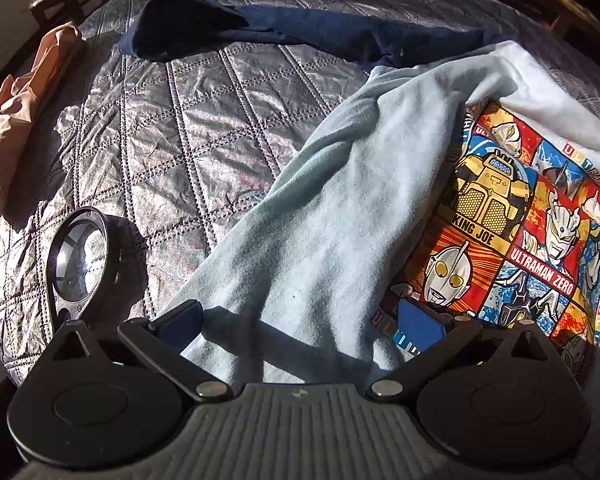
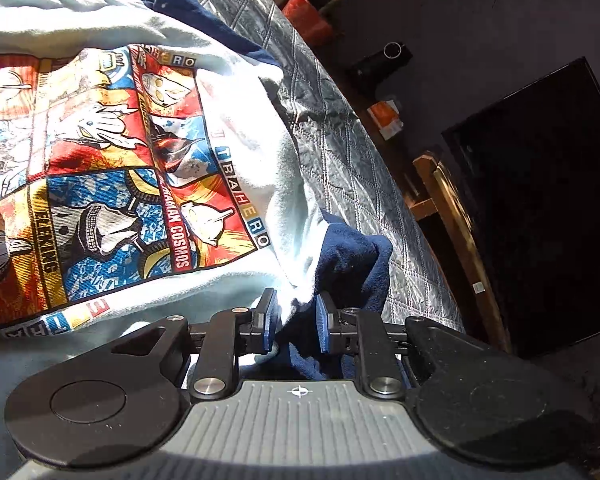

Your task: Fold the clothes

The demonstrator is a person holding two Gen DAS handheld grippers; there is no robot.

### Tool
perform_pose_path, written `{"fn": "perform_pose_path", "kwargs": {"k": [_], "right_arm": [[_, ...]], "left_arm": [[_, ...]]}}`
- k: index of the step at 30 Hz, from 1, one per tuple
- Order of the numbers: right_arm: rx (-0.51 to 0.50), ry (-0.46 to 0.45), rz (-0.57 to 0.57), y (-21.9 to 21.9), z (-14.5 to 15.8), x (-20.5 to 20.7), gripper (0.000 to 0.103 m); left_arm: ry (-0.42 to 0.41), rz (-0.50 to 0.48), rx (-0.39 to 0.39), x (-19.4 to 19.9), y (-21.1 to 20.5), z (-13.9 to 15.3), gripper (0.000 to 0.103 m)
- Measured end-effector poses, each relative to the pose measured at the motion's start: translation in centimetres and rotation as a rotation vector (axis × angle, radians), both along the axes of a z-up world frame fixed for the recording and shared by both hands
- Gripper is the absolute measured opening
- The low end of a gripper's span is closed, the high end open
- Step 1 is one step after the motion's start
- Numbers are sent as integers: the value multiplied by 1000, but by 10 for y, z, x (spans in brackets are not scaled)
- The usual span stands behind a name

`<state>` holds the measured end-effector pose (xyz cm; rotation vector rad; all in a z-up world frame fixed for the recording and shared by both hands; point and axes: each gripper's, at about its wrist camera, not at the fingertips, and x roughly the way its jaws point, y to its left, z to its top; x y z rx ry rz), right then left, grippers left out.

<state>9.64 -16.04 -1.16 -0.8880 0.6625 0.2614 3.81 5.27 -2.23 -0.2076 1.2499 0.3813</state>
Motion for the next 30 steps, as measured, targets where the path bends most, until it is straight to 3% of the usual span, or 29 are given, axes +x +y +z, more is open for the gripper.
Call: {"fn": "perform_pose_path", "kwargs": {"k": [1, 4, 6, 9, 11, 16, 19, 23, 27, 30], "right_arm": [[8, 37, -7, -2, -2, -2, 36], [444, 63, -139, -31, 43, 14, 64], [646, 55, -214, -42, 67, 35, 65], [705, 84, -228, -35, 74, 72, 59], [678, 160, -213, -25, 58, 85, 45], [606, 348, -173, -2, 18, 118, 46], [553, 322, -149, 4, 10, 97, 55], [483, 288, -118, 13, -1, 69, 54], [491, 262, -131, 14, -2, 64, 54], [527, 284, -149, 13, -1, 65, 32]], "left_arm": [[0, -2, 6, 0, -1, 1, 103], [1, -11, 22, 2, -3, 4, 103], [-2, -16, 36, 2, -3, 6, 103], [-9, -25, 61, 4, -6, 9, 102], [-11, -30, 70, 4, -8, 9, 102], [-28, -59, 86, 5, -12, 13, 102], [-42, -80, 95, 5, -15, 18, 102], [-21, -107, 81, 4, -20, 15, 102], [-13, -100, 70, 2, -20, 11, 103], [-12, -100, 73, 2, -20, 11, 103]]}}
